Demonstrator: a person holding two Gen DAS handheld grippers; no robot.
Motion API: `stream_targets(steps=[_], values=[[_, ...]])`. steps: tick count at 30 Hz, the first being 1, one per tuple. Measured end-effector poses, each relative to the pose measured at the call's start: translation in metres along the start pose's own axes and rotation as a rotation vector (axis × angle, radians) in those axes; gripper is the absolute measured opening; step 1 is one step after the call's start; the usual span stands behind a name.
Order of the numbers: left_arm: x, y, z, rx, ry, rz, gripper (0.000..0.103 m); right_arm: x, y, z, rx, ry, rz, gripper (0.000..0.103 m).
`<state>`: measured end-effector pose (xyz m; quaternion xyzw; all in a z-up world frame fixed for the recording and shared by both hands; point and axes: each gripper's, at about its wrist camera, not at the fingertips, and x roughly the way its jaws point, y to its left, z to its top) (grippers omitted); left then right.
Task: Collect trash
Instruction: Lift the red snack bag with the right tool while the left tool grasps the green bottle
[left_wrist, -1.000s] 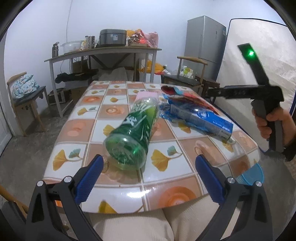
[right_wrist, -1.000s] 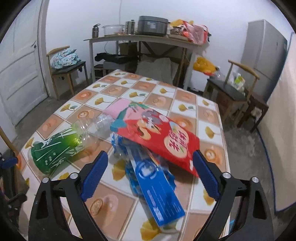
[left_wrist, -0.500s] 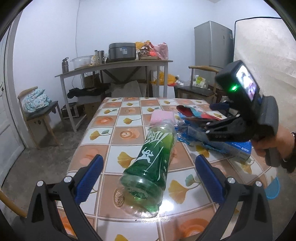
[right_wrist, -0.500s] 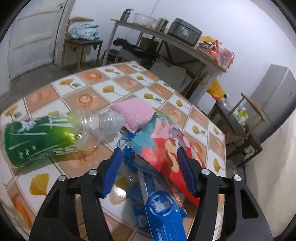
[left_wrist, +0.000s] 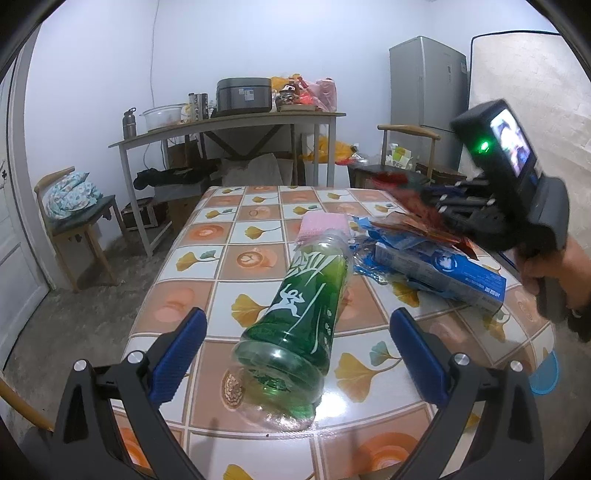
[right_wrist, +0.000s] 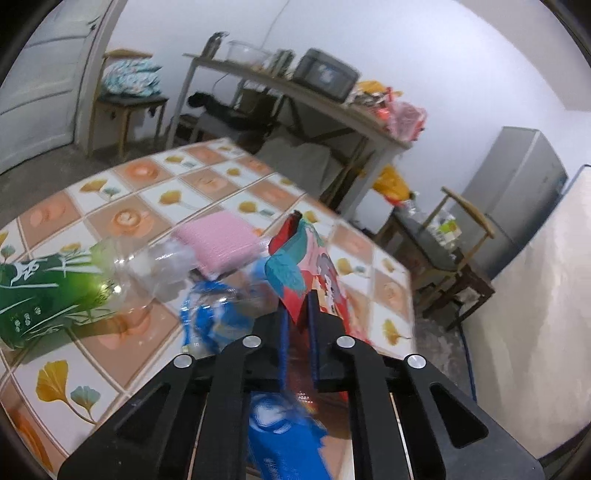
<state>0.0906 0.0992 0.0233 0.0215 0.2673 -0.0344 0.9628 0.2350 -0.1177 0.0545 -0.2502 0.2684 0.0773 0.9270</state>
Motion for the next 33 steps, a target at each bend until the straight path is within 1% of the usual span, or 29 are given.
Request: stream_targets(steps=[4, 7, 9, 11, 12, 14, 16, 18, 19, 20, 22, 24, 27, 30, 32, 33], values=[[0.003, -0.003, 0.002, 0.013, 0.004, -0.002, 0.097, -0.018, -0.022, -0.002, 0.026, -0.043, -0.055, 0.004], [0.019, -0.009, 0.007, 0.022, 0.059, -0.002, 0.097, -0.027, -0.038, -0.006, 0.057, -0.059, -0.080, 0.003], [0.031, -0.013, 0.014, 0.048, 0.080, -0.001, 0.097, -0.032, -0.049, -0.009, 0.098, -0.064, -0.074, 0.002], [0.042, -0.018, 0.023, 0.098, 0.100, 0.004, 0.097, -0.037, -0.061, -0.014, 0.149, -0.069, -0.060, 0.002], [0.049, -0.019, 0.027, 0.110, 0.120, -0.004, 0.097, -0.039, -0.066, -0.017, 0.172, -0.072, -0.053, 0.002], [0.060, -0.017, 0.037, 0.101, 0.174, -0.042, 0.097, -0.042, -0.075, -0.020, 0.209, -0.079, -0.036, 0.002], [0.073, -0.015, 0.051, 0.087, 0.242, -0.117, 0.097, -0.043, -0.080, -0.023, 0.228, -0.088, -0.031, 0.002], [0.085, -0.016, 0.062, 0.113, 0.319, -0.181, 0.097, -0.044, -0.083, -0.025, 0.248, -0.098, -0.021, 0.002], [0.094, -0.017, 0.066, 0.136, 0.373, -0.216, 0.097, -0.045, -0.086, -0.027, 0.261, -0.104, -0.016, 0.002], [0.100, -0.018, 0.069, 0.147, 0.407, -0.232, 0.097, -0.046, -0.088, -0.029, 0.272, -0.110, -0.015, 0.002], [0.117, -0.016, 0.073, 0.150, 0.503, -0.261, 0.097, -0.049, -0.094, -0.033, 0.297, -0.122, -0.013, 0.002], [0.130, -0.015, 0.074, 0.151, 0.564, -0.254, 0.097, -0.053, -0.100, -0.038, 0.323, -0.134, -0.012, 0.002], [0.142, -0.014, 0.072, 0.159, 0.616, -0.239, 0.097, -0.057, -0.112, -0.043, 0.365, -0.149, -0.007, 0.001], [0.153, -0.012, 0.066, 0.133, 0.678, -0.232, 0.097, -0.057, -0.122, -0.050, 0.400, -0.153, -0.002, 0.001], [0.160, -0.010, 0.062, 0.123, 0.720, -0.224, 0.088, -0.057, -0.127, -0.053, 0.420, -0.157, -0.001, 0.001], [0.163, -0.009, 0.060, 0.123, 0.737, -0.210, 0.087, -0.057, -0.129, -0.055, 0.430, -0.160, 0.000, 0.001]])
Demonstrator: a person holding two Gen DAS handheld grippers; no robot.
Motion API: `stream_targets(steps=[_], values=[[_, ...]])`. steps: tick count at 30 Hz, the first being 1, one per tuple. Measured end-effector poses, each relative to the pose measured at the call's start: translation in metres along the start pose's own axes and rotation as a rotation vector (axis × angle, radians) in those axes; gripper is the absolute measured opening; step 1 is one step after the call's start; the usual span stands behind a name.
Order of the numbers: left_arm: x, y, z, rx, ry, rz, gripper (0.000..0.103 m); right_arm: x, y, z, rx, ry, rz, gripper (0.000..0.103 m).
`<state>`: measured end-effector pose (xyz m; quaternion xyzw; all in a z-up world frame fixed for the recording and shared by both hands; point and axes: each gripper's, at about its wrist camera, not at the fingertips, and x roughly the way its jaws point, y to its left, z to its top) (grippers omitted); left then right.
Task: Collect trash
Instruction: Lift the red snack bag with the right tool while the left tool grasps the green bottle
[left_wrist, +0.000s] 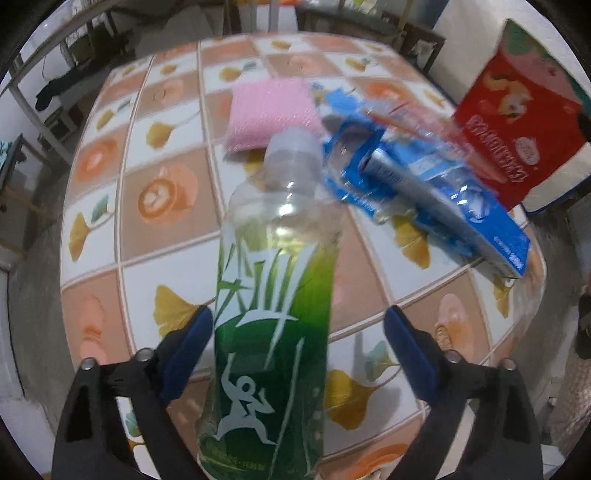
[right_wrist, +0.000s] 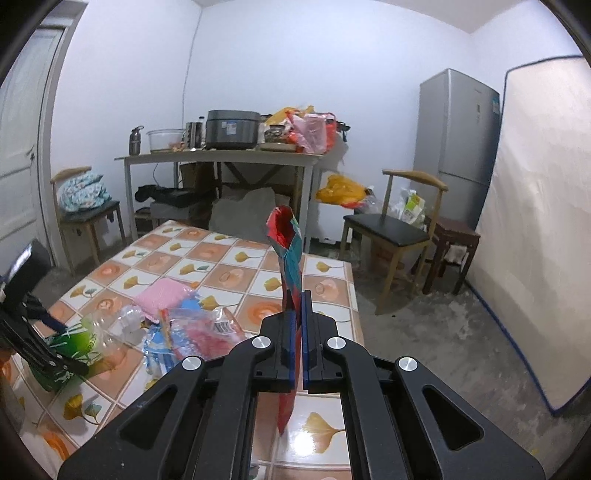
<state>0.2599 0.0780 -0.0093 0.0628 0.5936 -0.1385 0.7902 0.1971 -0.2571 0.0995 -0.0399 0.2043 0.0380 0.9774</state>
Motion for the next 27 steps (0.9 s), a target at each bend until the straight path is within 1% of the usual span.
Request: stream_targets(steps=[3, 5, 7, 13, 19, 27], values=[[0.003, 0.004, 0.003, -0.020, 0.019, 0.009, 0.077, -0.002, -0.005, -0.001, 0.018, -0.010, -0.005, 0.000], [0.002, 0.010, 0.004, -0.053, 0.028, -0.002, 0.065, -0.003, -0.009, -0.001, 0.026, -0.014, -0.009, 0.000], [0.000, 0.012, 0.004, -0.066, 0.028, -0.002, 0.059, -0.005, -0.013, -0.002, 0.036, -0.018, -0.014, 0.000], [-0.006, 0.015, -0.001, -0.084, 0.012, -0.031, 0.057, -0.015, -0.020, 0.000, 0.051, -0.038, -0.034, 0.000], [-0.021, 0.019, -0.011, -0.121, -0.027, -0.053, 0.056, -0.022, -0.026, 0.000, 0.047, -0.056, -0.070, 0.000], [-0.042, 0.027, -0.027, -0.166, -0.075, -0.104, 0.056, -0.027, -0.026, 0.007, 0.058, -0.069, -0.078, 0.000]])
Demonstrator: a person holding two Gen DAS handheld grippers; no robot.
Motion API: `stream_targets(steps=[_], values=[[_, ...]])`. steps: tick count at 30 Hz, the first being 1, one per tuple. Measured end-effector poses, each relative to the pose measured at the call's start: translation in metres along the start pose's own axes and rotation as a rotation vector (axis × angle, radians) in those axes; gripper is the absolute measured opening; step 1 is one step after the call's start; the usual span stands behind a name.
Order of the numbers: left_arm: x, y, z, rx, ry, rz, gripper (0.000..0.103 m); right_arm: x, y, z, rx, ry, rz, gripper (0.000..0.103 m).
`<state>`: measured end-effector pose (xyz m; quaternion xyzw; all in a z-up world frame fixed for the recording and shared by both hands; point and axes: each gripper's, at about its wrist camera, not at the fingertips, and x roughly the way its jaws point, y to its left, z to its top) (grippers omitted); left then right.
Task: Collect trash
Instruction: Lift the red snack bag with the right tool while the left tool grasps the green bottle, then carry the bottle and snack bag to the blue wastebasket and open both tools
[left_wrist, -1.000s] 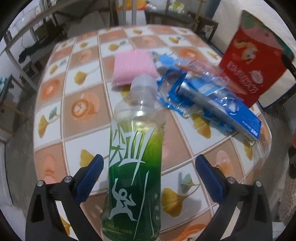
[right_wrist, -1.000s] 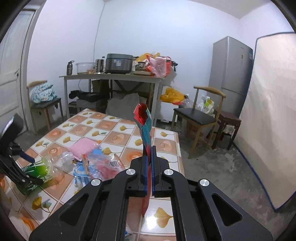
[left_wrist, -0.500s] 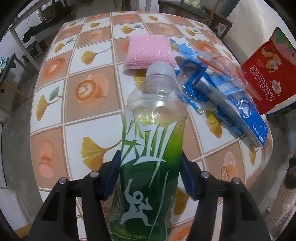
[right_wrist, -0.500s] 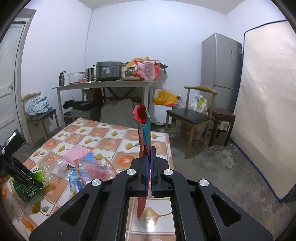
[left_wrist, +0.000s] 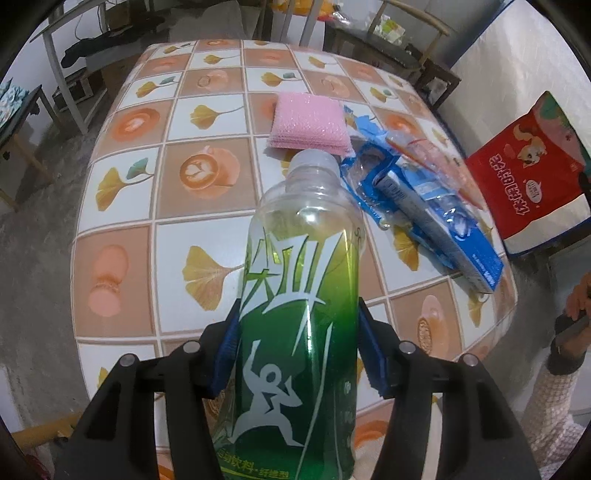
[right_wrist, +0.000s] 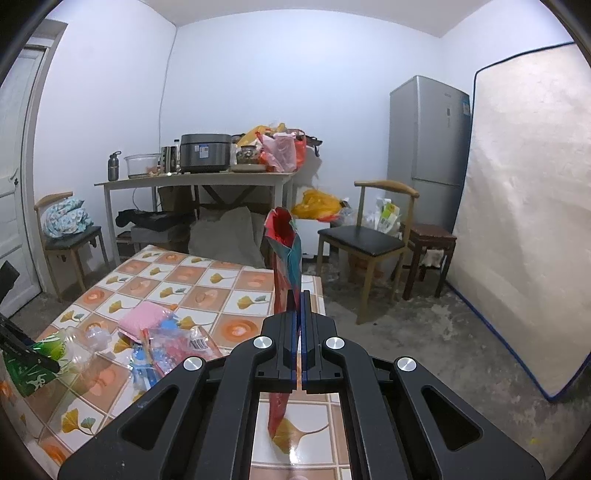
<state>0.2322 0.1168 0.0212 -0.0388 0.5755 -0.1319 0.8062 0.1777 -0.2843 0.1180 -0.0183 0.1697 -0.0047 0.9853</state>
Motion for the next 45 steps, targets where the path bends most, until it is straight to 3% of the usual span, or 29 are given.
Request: stream_targets(steps=[15, 25, 30, 35, 41, 45], values=[[-0.046, -0.014, -0.010, 0.006, -0.113, -0.061, 0.056, -0.028, 0.002, 0.018, -0.015, -0.068, 0.000, 0.000], [-0.070, -0.067, -0.014, 0.080, -0.163, -0.169, 0.055, -0.077, -0.027, 0.031, -0.002, -0.144, -0.067, 0.000], [-0.070, -0.117, -0.012, 0.136, -0.173, -0.261, 0.055, -0.104, -0.054, 0.027, 0.010, -0.156, -0.139, 0.000], [-0.055, -0.186, -0.007, 0.234, -0.141, -0.371, 0.055, -0.138, -0.095, 0.013, 0.028, -0.135, -0.271, 0.000], [-0.012, -0.296, -0.004, 0.385, -0.024, -0.496, 0.055, -0.174, -0.157, -0.024, 0.098, -0.068, -0.442, 0.000], [0.031, -0.373, -0.008, 0.477, 0.069, -0.532, 0.056, -0.182, -0.191, -0.064, 0.151, 0.024, -0.538, 0.000]])
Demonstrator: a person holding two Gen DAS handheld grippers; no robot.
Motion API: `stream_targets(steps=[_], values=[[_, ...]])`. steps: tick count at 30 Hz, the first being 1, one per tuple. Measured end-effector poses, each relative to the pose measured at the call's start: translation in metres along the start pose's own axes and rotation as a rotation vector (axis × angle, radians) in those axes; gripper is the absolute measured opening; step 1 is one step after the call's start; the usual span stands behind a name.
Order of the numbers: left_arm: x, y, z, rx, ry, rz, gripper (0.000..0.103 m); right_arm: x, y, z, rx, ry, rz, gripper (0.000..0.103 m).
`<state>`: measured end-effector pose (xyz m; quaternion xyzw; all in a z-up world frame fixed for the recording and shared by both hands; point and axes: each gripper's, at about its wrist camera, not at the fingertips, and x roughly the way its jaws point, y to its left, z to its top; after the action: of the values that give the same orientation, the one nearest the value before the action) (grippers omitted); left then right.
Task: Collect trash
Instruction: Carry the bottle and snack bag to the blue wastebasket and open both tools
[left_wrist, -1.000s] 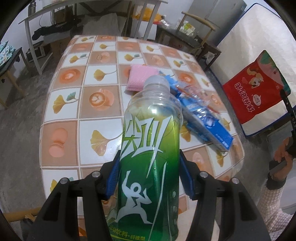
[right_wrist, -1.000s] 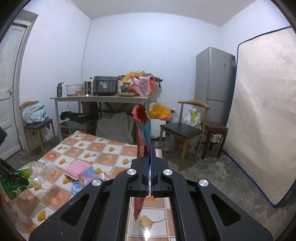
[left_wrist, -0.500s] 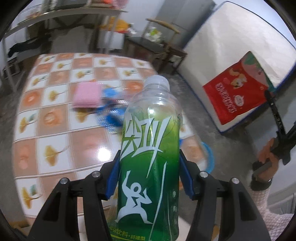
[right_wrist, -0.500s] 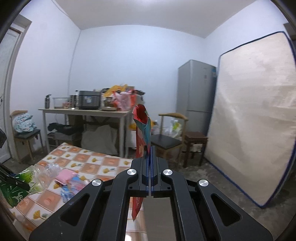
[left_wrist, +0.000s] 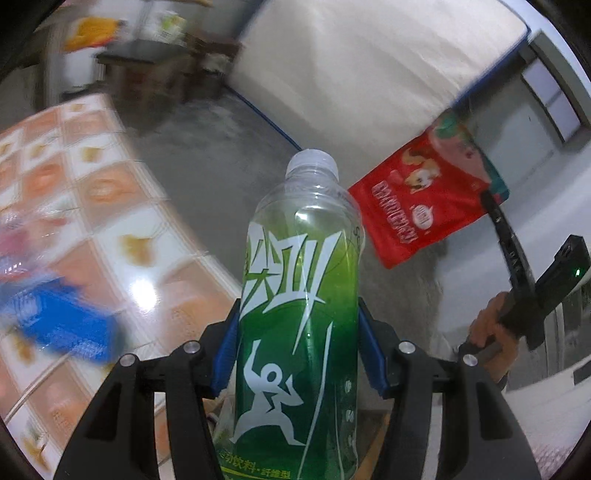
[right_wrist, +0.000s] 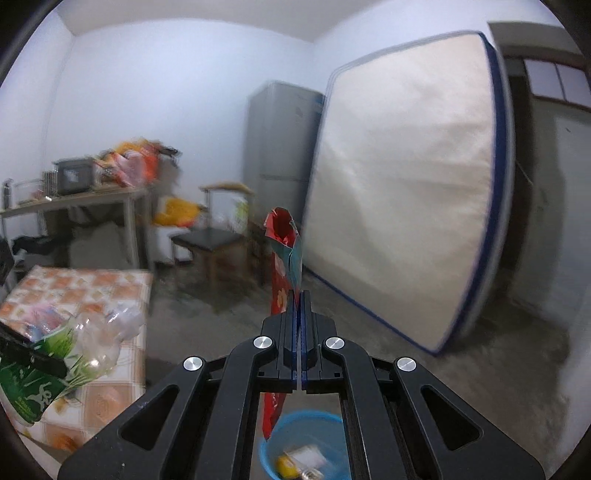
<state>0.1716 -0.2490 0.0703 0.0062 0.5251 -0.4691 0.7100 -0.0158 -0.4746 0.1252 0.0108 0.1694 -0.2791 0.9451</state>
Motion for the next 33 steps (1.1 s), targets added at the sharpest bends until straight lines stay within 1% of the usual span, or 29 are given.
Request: stream_targets(steps=[2, 3, 6, 9, 10, 14, 16, 18, 20, 22, 23, 24, 25, 26, 27, 28, 29, 30, 31, 33], values=[[0.033, -0.013, 0.007, 0.025, 0.054, -0.015, 0.056, 0.008, -0.011, -0.018, 0.018, 0.050, -0.028, 0.000], [0.058, -0.022, 0.012, 0.040, 0.092, -0.016, 0.056, 0.013, -0.018, -0.028, 0.030, 0.077, -0.040, 0.000], [0.121, -0.039, 0.020, 0.074, 0.185, -0.001, 0.056, 0.036, -0.037, -0.062, 0.072, 0.176, -0.065, 0.000], [0.183, -0.049, 0.024, 0.074, 0.276, 0.005, 0.056, 0.069, -0.052, -0.099, 0.122, 0.286, -0.081, 0.000], [0.202, -0.049, 0.026, 0.074, 0.303, 0.007, 0.056, 0.077, -0.053, -0.105, 0.133, 0.308, -0.085, 0.000], [0.270, -0.046, 0.030, 0.040, 0.386, 0.036, 0.056, 0.119, -0.068, -0.139, 0.209, 0.415, -0.091, 0.000], [0.296, -0.042, 0.037, 0.024, 0.407, 0.053, 0.056, 0.141, -0.076, -0.153, 0.256, 0.466, -0.082, 0.000], [0.317, -0.040, 0.046, 0.010, 0.423, 0.068, 0.056, 0.152, -0.079, -0.163, 0.286, 0.494, -0.077, 0.000], [0.337, -0.041, 0.059, -0.004, 0.430, 0.071, 0.056, 0.167, -0.087, -0.175, 0.339, 0.522, -0.069, 0.000], [0.351, -0.045, 0.068, -0.004, 0.409, 0.068, 0.056, 0.179, -0.098, -0.182, 0.402, 0.535, -0.063, 0.000], [0.360, -0.045, 0.072, -0.002, 0.402, 0.069, 0.056, 0.188, -0.104, -0.188, 0.441, 0.556, -0.061, 0.003], [0.360, -0.046, 0.066, -0.004, 0.403, 0.072, 0.057, 0.195, -0.110, -0.195, 0.468, 0.580, -0.054, 0.010], [0.368, -0.046, 0.066, -0.008, 0.413, 0.073, 0.064, 0.205, -0.116, -0.208, 0.507, 0.624, -0.045, 0.014], [0.375, -0.044, 0.065, -0.014, 0.427, 0.080, 0.072, 0.213, -0.122, -0.222, 0.536, 0.676, -0.051, 0.024], [0.375, -0.044, 0.063, -0.020, 0.430, 0.089, 0.073, 0.215, -0.126, -0.229, 0.549, 0.707, -0.063, 0.028], [0.375, -0.043, 0.064, -0.029, 0.427, 0.089, 0.073, 0.218, -0.131, -0.243, 0.554, 0.745, -0.090, 0.028], [0.373, -0.043, 0.062, -0.035, 0.423, 0.074, 0.074, 0.217, -0.133, -0.250, 0.551, 0.764, -0.108, 0.028], [0.370, -0.043, 0.060, -0.034, 0.416, 0.051, 0.074, 0.215, -0.136, -0.258, 0.552, 0.780, -0.128, 0.030], [0.366, -0.042, 0.059, -0.025, 0.406, 0.048, 0.075, 0.209, -0.141, -0.266, 0.566, 0.791, -0.143, 0.031], [0.356, -0.042, 0.055, -0.005, 0.384, 0.054, 0.075, 0.200, -0.145, -0.271, 0.579, 0.794, -0.159, 0.032]])
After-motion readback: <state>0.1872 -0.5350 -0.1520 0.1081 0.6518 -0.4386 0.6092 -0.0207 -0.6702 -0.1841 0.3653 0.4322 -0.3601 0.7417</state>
